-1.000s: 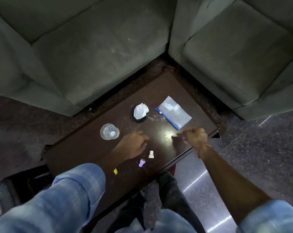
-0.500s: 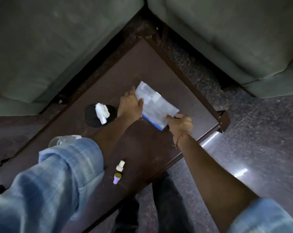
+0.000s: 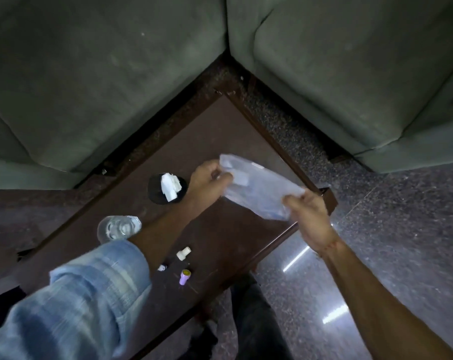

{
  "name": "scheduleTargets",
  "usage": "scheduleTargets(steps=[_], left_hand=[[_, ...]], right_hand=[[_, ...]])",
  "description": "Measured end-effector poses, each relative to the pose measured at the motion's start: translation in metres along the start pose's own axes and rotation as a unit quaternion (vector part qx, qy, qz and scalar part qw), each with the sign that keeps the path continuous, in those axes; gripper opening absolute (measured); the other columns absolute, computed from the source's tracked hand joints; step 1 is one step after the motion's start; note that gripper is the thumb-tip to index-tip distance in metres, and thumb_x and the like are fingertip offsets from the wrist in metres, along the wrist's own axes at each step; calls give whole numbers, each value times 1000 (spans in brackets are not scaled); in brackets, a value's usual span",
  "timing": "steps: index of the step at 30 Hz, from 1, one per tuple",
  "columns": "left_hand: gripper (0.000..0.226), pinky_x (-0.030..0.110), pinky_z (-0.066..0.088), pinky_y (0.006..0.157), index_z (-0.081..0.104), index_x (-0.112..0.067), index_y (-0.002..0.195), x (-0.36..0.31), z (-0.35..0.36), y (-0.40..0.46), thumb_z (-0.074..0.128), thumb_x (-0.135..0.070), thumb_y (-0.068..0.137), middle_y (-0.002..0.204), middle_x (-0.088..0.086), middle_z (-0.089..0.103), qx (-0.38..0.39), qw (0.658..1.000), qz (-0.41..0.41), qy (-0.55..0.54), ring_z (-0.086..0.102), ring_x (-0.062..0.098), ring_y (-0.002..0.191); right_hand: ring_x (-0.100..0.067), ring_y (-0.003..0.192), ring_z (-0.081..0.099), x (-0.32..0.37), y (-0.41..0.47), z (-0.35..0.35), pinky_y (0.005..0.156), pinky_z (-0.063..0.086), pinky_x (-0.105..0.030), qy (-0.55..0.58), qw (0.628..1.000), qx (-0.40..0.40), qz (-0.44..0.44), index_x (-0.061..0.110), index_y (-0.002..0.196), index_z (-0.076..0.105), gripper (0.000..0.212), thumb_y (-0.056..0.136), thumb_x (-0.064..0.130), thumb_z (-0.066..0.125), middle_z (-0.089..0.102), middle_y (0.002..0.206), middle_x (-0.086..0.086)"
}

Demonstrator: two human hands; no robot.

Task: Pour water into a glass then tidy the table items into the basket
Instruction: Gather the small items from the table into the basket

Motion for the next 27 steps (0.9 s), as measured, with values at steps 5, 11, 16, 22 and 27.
scheduleTargets(steps=[5, 11, 16, 22, 27], left_hand=[[25, 42, 53, 79, 69, 5, 92, -7, -21, -86, 65, -15, 78, 89, 15, 72, 54, 996, 23, -70, 64, 19, 83], [24, 31, 40, 60, 55, -2, 72, 81, -116, -234, 71, -13, 86, 64, 4, 50, -158, 970, -66, -176, 46, 12, 63], [28, 33, 54, 61, 48, -19, 93, 220, -200, -386, 74, -17, 84, 76, 4, 61, -307, 903, -142, -265, 62, 14, 67], [20, 20, 48, 55, 59, -22, 77, 370, -274, -576, 79, -21, 79, 65, -3, 61, -429, 835, -217, -267, 58, 13, 61], [8, 35, 54, 60, 77, -19, 68, 440, -306, -669, 81, -20, 75, 72, 7, 67, -410, 789, -254, -379, 64, 16, 62]], right_hand=[[-21, 80, 73, 39, -70, -3, 66, 59, -27, -19, 999, 13, -45, 11, 102, 73, 22, 81, 11, 65, 76, 95, -12], [-18, 68, 71, 27, -146, 130, 52, 54, -24, -96, 990, 97, -30, 12, 97, 64, 17, 83, 8, 72, 77, 81, -7], [-20, 62, 67, -53, -246, 279, 53, 55, -29, -168, 968, 188, -19, 17, 99, 55, 32, 80, 2, 75, 73, 76, -9], [-15, 58, 54, -180, -384, 419, 51, 44, -24, -308, 902, 304, -9, 8, 80, 66, 8, 82, 3, 72, 64, 66, -4], [-19, 60, 48, -243, -465, 488, 52, 40, -27, -356, 866, 343, 80, -4, 80, 68, 11, 83, -4, 58, 55, 67, -10]])
Point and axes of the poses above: each hand's wrist, its own y-axis towards the middle knuckle, its own z-axis out of the palm, x = y × z, the point moved 2 cm from there along y, towards the middle knuckle
